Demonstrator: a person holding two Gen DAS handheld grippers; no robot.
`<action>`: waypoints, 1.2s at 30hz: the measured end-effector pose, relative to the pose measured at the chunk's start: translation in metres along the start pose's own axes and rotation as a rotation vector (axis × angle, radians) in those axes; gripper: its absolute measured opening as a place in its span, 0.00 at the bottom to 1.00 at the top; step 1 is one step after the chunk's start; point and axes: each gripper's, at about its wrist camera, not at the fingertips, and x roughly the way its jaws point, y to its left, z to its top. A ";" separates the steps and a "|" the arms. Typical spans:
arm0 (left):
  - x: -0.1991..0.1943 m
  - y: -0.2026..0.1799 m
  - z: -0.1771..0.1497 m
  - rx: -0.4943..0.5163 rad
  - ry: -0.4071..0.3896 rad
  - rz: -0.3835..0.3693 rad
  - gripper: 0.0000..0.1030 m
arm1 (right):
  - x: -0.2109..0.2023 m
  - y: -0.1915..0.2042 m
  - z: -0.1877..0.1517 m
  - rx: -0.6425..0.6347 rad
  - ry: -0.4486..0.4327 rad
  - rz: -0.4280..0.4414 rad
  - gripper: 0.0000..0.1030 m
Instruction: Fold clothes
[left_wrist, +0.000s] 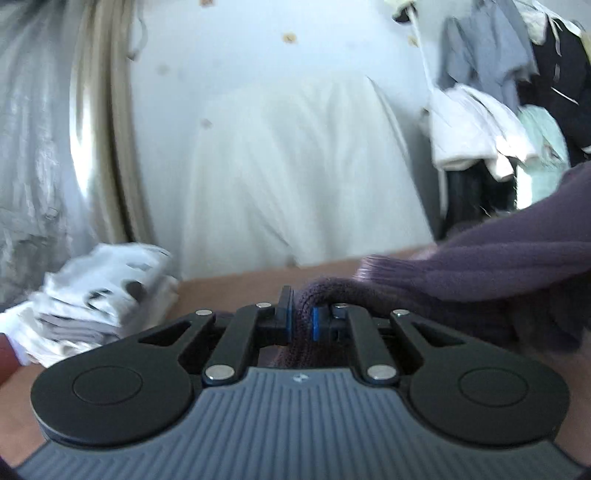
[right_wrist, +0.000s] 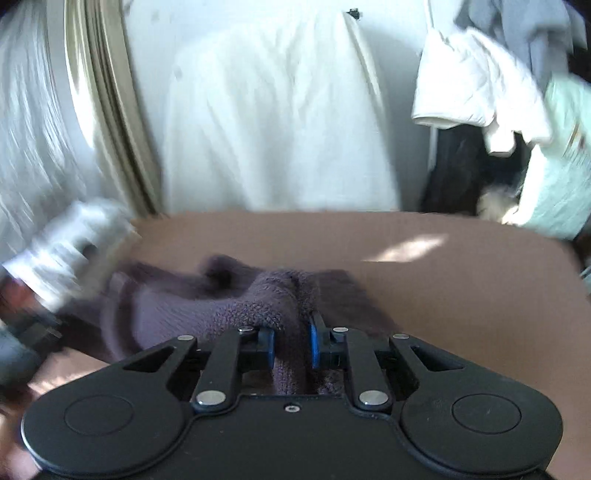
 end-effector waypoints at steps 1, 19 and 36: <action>-0.002 0.009 0.002 -0.018 -0.005 0.023 0.09 | -0.003 0.005 -0.004 0.005 0.000 0.035 0.19; 0.005 0.061 -0.026 -0.248 0.178 0.039 0.09 | -0.025 -0.118 0.036 0.003 -0.080 -0.676 0.16; 0.049 0.057 -0.064 -0.411 0.529 -0.098 0.14 | 0.020 -0.135 -0.021 0.152 0.090 -0.478 0.49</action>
